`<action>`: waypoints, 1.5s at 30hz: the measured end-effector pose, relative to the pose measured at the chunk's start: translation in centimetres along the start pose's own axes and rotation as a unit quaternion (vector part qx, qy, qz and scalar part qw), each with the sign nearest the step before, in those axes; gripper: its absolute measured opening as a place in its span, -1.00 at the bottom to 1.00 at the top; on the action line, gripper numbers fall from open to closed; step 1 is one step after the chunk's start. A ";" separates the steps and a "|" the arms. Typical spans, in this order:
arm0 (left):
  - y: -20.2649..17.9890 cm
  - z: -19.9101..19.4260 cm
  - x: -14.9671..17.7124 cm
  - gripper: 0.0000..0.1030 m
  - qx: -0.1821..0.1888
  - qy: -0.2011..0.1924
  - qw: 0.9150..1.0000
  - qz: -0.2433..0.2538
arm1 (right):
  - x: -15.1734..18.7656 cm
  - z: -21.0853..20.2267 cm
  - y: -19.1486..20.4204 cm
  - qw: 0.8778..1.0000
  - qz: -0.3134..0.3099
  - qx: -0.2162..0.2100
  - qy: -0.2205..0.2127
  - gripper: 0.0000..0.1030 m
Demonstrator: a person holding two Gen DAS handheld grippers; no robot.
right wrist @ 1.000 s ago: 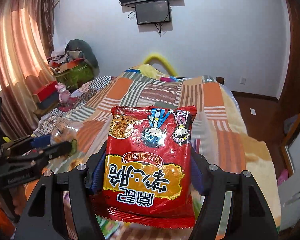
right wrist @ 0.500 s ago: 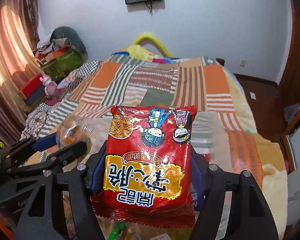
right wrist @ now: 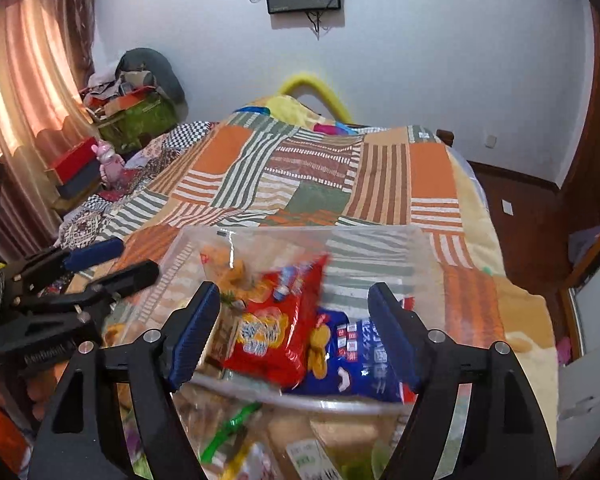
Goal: Organize snacks
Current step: 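Drop the red bag into the box with the right tool while the left drops the pastry bag, then grasp the biscuit tube with the right tool while the left grasps the coconut roll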
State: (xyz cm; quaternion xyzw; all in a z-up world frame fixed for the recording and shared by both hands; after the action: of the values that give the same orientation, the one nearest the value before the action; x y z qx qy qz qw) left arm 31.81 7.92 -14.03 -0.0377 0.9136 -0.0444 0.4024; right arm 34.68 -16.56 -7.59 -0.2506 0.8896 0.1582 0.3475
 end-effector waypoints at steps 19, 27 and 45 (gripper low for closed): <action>2.7 -3.7 13.1 0.31 0.007 0.091 0.995 0.031 | 8.9 -0.3 -1.3 0.997 -0.020 -0.005 0.069 0.37; 2.3 -2.8 16.9 0.47 0.033 0.127 0.989 0.064 | 9.7 -0.6 -0.2 0.996 -0.037 -0.016 0.077 0.00; 0.4 -0.8 17.1 0.09 0.042 0.130 0.989 0.047 | 12.1 0.1 0.7 0.994 0.020 -0.054 0.094 -0.14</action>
State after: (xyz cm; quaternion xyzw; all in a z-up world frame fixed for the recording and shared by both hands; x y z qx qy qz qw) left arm 19.70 6.61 -26.11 0.0288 0.9563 -0.0687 0.2828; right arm 26.70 -20.01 -16.07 -0.2650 0.9133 0.1886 0.2450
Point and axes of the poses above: each gripper's, at about its wrist camera, not at the fingertips, and z roughly the way its jaws point, y to its left, x to its underside, the point moved 4 cm from there along z, roughly the way its jaws point, and after that the axes turned 1 degree about -x, right-handed, at the moved point
